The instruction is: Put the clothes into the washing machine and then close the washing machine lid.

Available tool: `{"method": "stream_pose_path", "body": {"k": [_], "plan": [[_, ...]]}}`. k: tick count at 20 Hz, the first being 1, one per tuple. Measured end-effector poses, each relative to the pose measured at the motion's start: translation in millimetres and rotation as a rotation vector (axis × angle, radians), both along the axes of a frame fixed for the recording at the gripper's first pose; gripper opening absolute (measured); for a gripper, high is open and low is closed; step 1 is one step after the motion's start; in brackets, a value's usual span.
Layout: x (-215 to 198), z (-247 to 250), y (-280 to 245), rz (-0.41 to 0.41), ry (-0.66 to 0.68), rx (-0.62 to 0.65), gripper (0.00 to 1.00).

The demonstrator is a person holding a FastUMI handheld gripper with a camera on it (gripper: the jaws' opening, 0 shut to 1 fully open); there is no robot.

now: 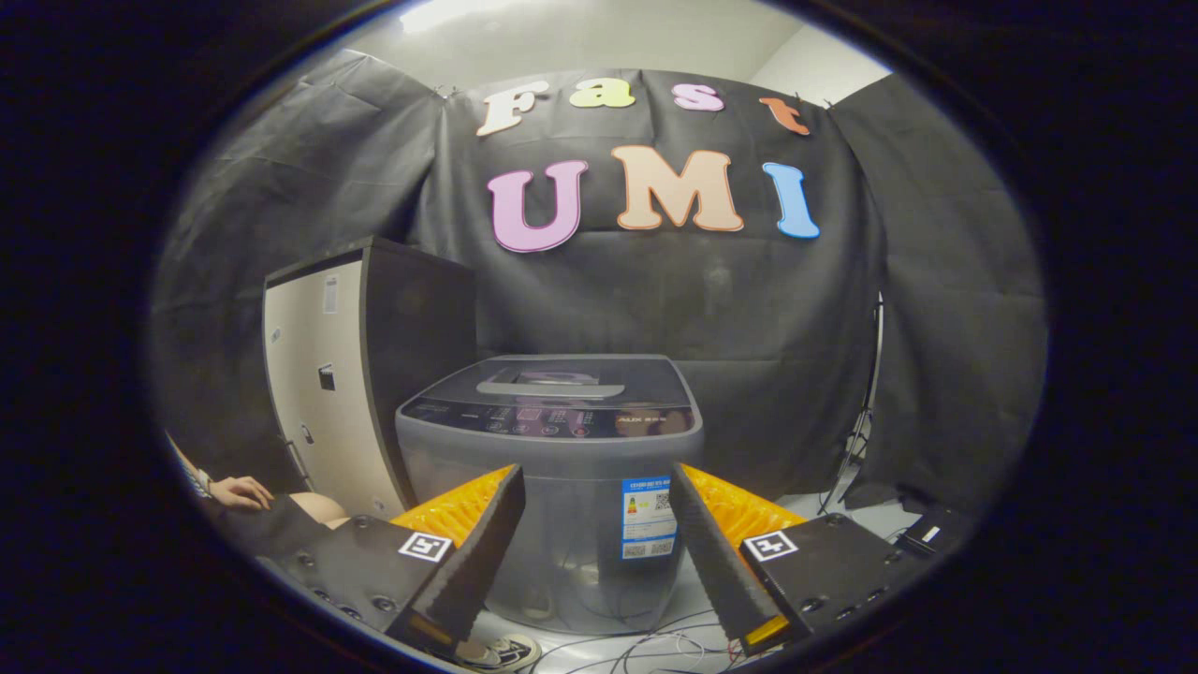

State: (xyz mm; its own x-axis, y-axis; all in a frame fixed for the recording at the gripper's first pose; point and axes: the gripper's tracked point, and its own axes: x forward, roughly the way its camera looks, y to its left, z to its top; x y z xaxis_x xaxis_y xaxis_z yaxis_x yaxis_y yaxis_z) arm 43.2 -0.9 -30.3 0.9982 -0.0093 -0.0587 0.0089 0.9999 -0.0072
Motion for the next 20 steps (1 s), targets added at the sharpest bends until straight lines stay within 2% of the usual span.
{"method": "stream_pose_path", "body": {"k": [20], "plan": [[1.0, -3.4, -0.9, 0.002, 0.015, -0.001, 0.97]]}}
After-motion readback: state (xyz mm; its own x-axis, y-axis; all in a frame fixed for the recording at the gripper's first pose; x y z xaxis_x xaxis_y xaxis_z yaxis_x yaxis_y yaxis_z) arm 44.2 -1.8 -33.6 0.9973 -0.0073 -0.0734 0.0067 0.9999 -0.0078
